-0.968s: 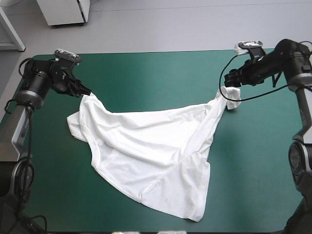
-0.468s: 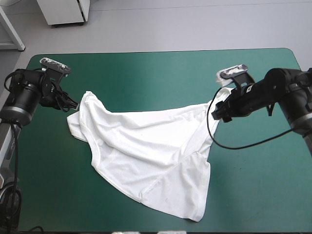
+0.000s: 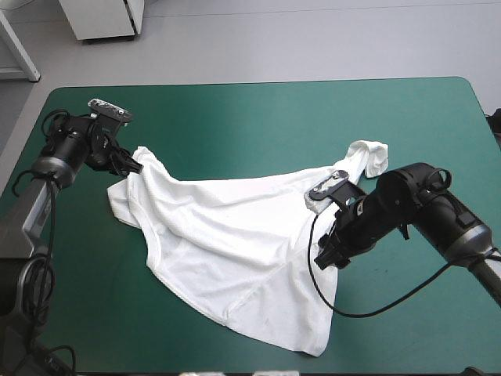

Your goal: Fold the cloth

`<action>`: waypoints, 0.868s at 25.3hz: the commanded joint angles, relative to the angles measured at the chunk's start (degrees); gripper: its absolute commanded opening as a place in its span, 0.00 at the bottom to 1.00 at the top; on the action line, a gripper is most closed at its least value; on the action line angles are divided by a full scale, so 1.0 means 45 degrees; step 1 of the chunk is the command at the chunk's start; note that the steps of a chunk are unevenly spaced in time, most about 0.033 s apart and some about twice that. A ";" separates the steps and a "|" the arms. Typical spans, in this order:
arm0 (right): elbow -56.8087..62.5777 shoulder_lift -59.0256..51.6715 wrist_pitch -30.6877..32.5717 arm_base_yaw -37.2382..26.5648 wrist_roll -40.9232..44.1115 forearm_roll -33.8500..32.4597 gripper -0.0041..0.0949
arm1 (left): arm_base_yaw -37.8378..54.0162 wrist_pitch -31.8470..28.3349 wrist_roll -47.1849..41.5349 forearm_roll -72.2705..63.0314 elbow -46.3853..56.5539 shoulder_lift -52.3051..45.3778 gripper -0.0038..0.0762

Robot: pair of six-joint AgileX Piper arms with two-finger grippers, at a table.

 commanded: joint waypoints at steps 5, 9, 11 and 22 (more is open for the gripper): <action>0.0090 -0.0445 -0.0072 0.0716 0.0174 0.0023 0.67 | 0.0223 0.0342 0.0300 -0.1850 -0.4270 0.2275 0.55; 0.0090 -0.0445 -0.0017 0.0826 0.0442 0.0055 0.67 | 0.0416 0.0653 0.0412 -0.2402 -0.6021 0.3415 0.55; 0.0090 -0.0445 0.0169 0.0826 0.0548 0.0023 0.67 | 0.0494 0.0680 0.0694 -0.3016 -0.6404 0.3808 0.55; 0.0553 -0.1069 0.0466 0.0854 0.0934 0.0316 0.67 | 0.0528 0.1851 0.1195 -0.4023 -0.6419 0.4940 0.55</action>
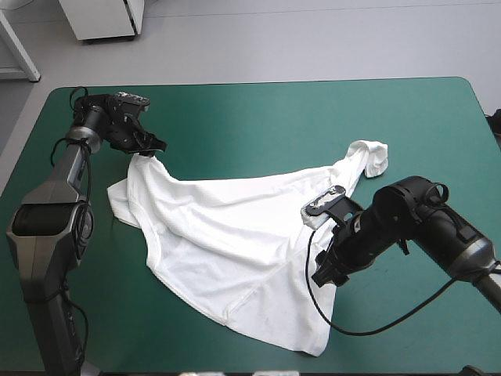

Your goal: Fold the cloth

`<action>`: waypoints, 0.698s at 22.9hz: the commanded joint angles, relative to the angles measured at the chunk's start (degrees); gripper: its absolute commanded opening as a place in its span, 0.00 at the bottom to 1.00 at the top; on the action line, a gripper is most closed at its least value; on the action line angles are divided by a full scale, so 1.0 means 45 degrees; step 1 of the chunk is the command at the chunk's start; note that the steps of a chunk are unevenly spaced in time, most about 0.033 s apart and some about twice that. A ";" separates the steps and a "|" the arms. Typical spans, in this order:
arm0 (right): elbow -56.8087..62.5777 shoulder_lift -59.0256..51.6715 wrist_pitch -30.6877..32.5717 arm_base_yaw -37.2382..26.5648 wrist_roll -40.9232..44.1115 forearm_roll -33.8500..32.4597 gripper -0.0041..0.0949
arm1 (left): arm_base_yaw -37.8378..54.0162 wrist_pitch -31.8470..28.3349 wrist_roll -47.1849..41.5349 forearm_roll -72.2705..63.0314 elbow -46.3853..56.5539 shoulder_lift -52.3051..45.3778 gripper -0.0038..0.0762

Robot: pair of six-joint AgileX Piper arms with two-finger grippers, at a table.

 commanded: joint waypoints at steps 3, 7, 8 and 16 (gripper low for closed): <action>0.0460 -0.0891 0.0232 0.0621 0.0093 0.0254 0.67 | -0.0004 0.0403 0.0034 -0.0636 -0.0401 -0.0340 0.50; 0.1269 -0.1255 0.0232 0.2070 0.0093 -0.0311 0.67 | -0.0004 0.0406 0.0034 -0.0931 -0.0401 -0.0307 0.11; 0.1360 -0.1275 0.0232 0.2344 0.0093 -0.0566 0.67 | -0.0004 0.0378 0.0062 -0.0962 -0.0401 -0.0307 0.04; 0.2422 -0.1232 0.0232 0.3758 0.0184 -0.1073 0.67 | -0.0004 0.0462 0.0062 -0.1594 -0.0427 -0.0686 0.04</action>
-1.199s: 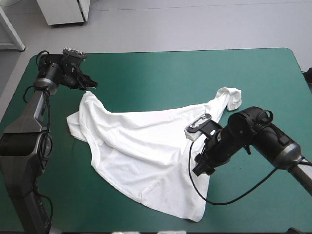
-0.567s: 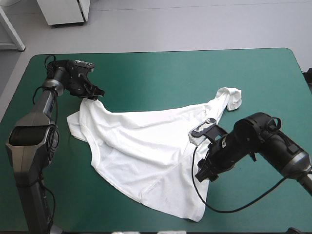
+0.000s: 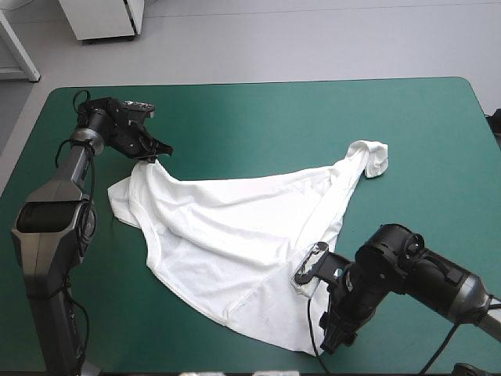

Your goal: Fold the cloth

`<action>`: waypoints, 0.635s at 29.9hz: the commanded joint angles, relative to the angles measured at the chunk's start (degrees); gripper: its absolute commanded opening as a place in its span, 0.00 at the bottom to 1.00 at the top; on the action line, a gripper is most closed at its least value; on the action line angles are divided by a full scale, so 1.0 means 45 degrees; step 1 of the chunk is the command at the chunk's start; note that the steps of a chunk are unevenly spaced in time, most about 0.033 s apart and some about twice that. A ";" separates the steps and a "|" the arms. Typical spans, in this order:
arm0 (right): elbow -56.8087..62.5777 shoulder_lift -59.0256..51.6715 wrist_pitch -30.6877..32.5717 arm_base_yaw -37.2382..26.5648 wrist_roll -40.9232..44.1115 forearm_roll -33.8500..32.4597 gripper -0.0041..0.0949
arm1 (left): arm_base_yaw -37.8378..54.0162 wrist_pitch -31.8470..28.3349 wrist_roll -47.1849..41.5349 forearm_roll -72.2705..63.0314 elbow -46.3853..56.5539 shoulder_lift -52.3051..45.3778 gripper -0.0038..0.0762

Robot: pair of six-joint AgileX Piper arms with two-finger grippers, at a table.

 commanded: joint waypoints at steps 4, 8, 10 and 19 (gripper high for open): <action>0.0017 -0.0280 0.0266 0.1185 -0.0538 -0.0200 0.67 | -0.0004 -0.0189 -0.0010 -0.0462 -0.0416 -0.1253 0.04; -0.0009 -0.0094 0.0213 0.2494 -0.0542 -0.0463 0.67 | -0.0029 -0.0139 -0.0010 -0.0542 -0.0416 -0.1429 0.04; -0.0009 0.0193 0.0139 0.3182 -0.0577 -0.0865 0.67 | -0.0032 -0.0111 0.0046 -0.0542 -0.0416 -0.1511 0.04; -0.0009 0.1365 -0.1821 0.3756 -0.0600 -0.1670 0.67 | -0.0032 -0.0052 0.0303 -0.0848 -0.0416 -0.1842 0.04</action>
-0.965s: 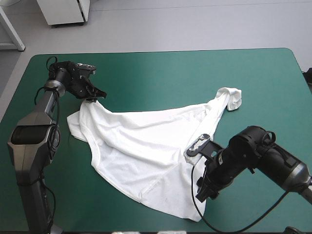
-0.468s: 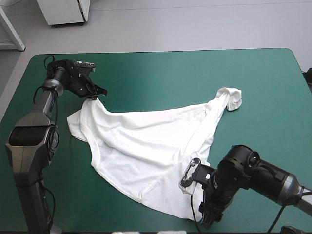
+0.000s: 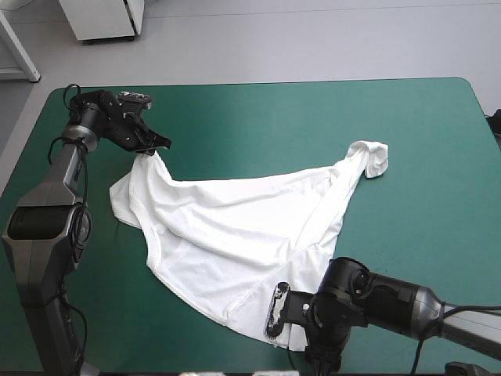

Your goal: Fold the cloth

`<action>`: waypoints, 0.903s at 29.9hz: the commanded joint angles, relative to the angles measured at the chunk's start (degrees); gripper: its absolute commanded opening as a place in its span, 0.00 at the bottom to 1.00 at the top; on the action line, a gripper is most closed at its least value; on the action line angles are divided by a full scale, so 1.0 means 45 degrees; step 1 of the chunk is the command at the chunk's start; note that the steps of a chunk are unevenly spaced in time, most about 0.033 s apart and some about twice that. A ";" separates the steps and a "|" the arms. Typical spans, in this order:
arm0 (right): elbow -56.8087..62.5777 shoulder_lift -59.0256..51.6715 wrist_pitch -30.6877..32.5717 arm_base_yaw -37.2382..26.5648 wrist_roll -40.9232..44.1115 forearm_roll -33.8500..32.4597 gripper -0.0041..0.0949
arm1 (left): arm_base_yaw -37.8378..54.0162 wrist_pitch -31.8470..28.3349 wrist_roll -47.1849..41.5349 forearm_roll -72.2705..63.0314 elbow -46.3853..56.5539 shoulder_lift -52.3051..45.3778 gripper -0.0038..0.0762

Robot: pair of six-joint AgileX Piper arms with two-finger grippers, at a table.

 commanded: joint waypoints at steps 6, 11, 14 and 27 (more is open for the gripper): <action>-0.0293 0.0707 -0.1286 0.0025 -0.0163 -0.0375 0.67 | -0.0032 -0.0241 0.0192 -0.0741 -0.0416 -0.0997 0.04; -0.0293 0.1398 -0.1612 0.0025 -0.0217 -0.0325 0.67 | -0.0032 -0.0241 0.0330 -0.0741 -0.0416 -0.0997 0.04; -0.0293 0.1804 -0.1612 0.0025 -0.0217 -0.0325 0.67 | -0.0032 -0.0241 0.0330 -0.0741 -0.0416 -0.0997 0.04; -0.0293 0.3268 -0.1969 -0.0024 -0.0046 -0.0498 0.03 | -0.0032 -0.0075 0.0355 -0.1162 -0.0416 -0.1006 0.04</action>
